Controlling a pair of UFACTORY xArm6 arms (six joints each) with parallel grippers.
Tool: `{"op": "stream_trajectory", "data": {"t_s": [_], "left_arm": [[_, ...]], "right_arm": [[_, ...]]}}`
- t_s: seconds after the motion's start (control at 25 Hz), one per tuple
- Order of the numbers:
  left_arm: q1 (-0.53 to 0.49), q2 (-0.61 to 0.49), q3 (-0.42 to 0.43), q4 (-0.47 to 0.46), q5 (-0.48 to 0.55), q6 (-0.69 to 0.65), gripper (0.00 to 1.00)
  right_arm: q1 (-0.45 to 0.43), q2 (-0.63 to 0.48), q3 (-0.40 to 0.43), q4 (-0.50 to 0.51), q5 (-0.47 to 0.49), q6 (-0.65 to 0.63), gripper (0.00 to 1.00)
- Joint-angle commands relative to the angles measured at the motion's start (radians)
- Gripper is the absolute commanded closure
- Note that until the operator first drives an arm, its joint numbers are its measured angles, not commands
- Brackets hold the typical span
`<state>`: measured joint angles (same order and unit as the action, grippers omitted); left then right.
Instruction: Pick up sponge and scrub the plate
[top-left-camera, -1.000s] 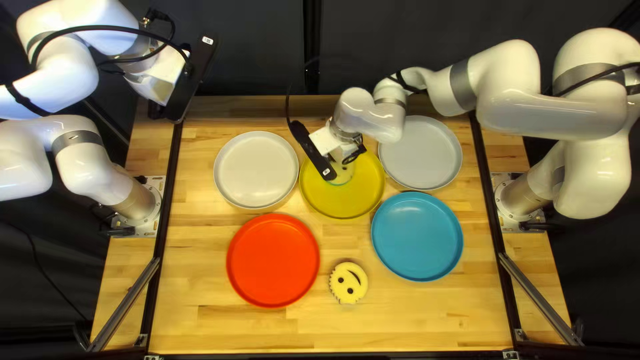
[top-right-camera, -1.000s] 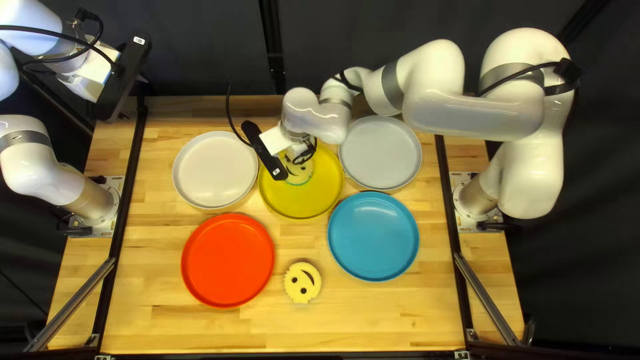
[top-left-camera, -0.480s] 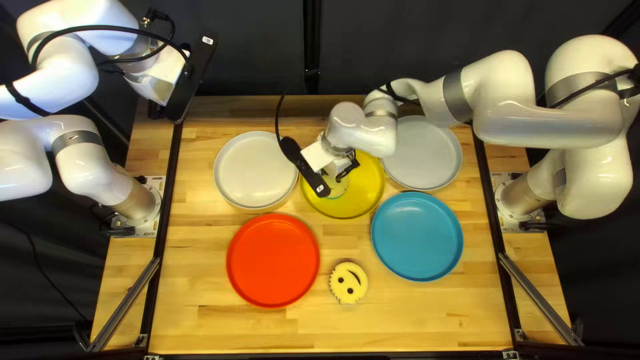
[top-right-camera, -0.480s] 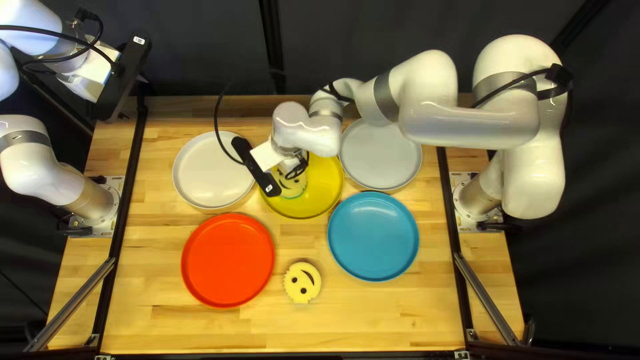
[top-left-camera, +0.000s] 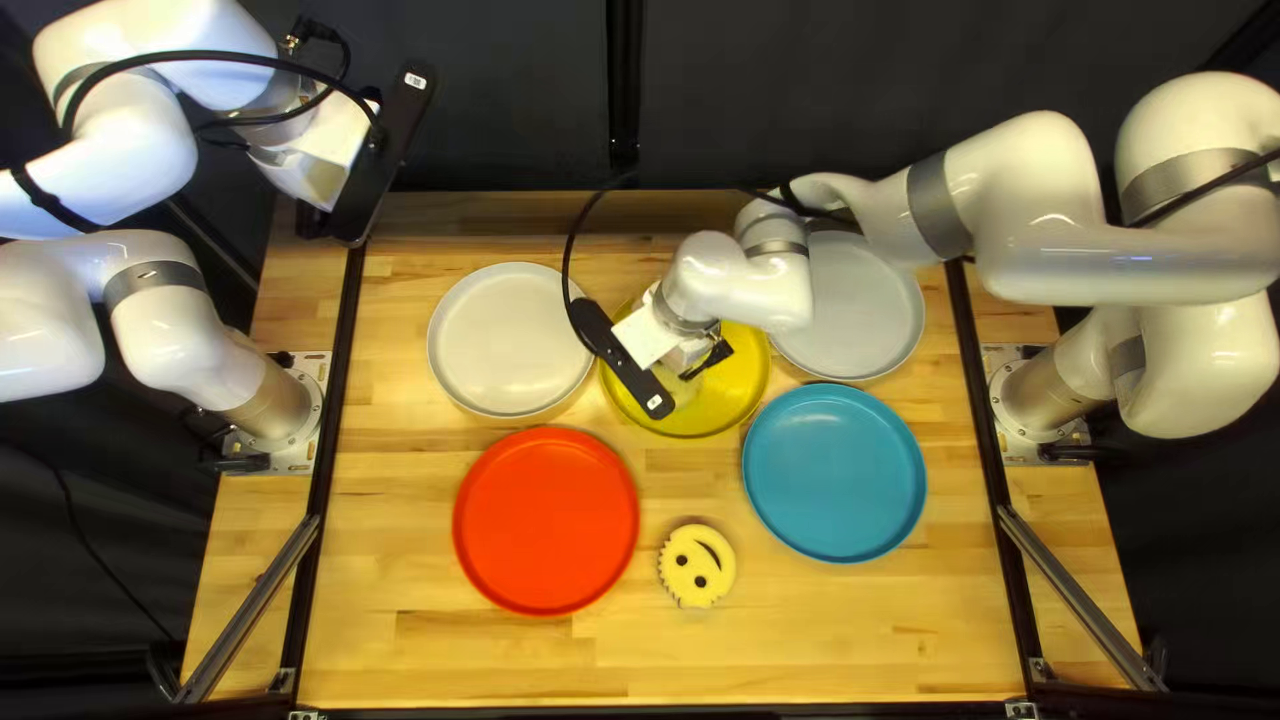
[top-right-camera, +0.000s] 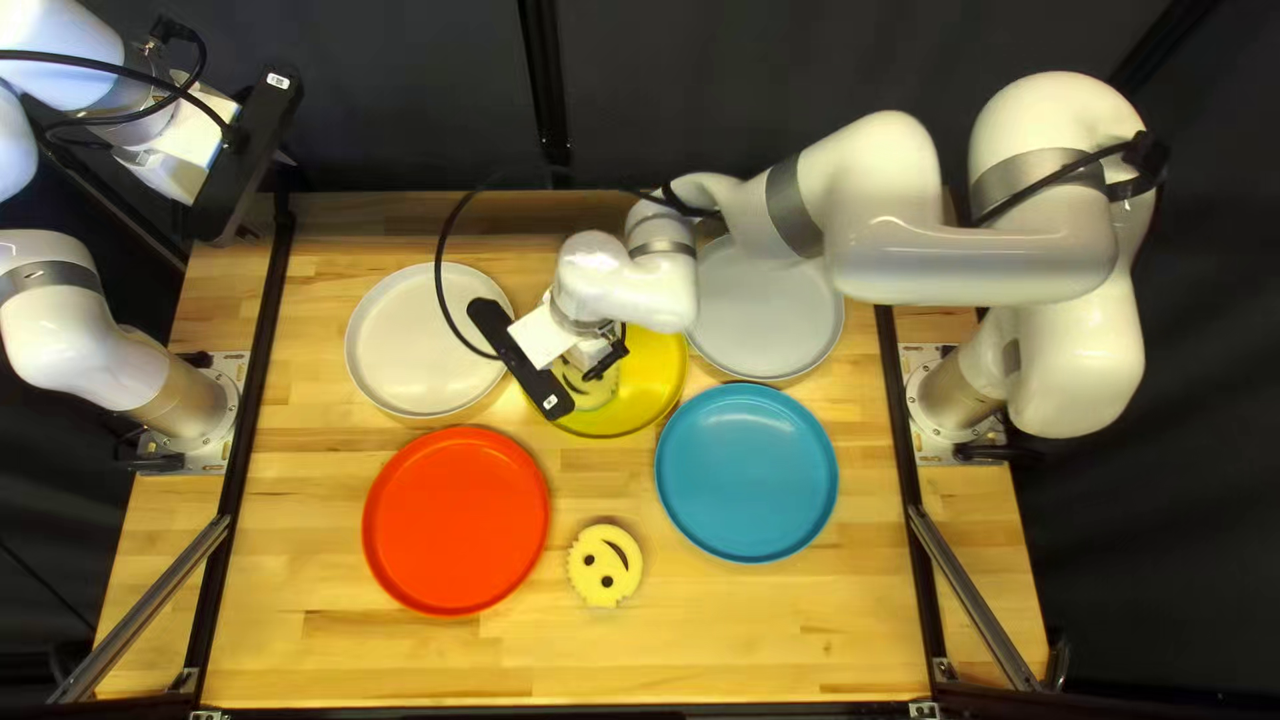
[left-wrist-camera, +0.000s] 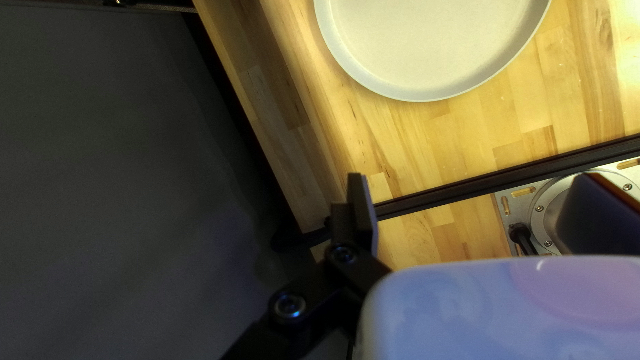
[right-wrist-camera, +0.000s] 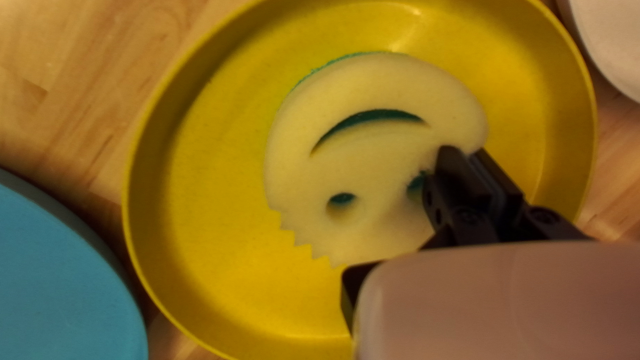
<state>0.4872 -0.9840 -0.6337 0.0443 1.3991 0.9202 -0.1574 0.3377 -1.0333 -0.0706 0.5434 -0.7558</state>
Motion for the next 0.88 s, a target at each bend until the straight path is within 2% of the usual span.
{"op": "stream_trajectory", "data": {"t_s": [0.04, 0.2, 0.36, 0.88], "left_arm": [[0.0, 0.0, 0.0, 0.0, 0.0, 0.0, 0.0], [0.0, 0.0, 0.0, 0.0, 0.0, 0.0, 0.0], [0.0, 0.0, 0.0, 0.0, 0.0, 0.0, 0.0], [0.0, 0.0, 0.0, 0.0, 0.0, 0.0, 0.0]], "right_arm": [[-0.035, -0.047, 0.033, 0.062, 0.024, -0.067, 1.0], [-0.051, -0.118, 0.088, 0.098, 0.053, -0.092, 1.0], [-0.069, -0.257, 0.168, 0.13, 0.141, -0.092, 1.0], [-0.072, -0.274, 0.178, 0.129, 0.153, -0.092, 1.0]]}}
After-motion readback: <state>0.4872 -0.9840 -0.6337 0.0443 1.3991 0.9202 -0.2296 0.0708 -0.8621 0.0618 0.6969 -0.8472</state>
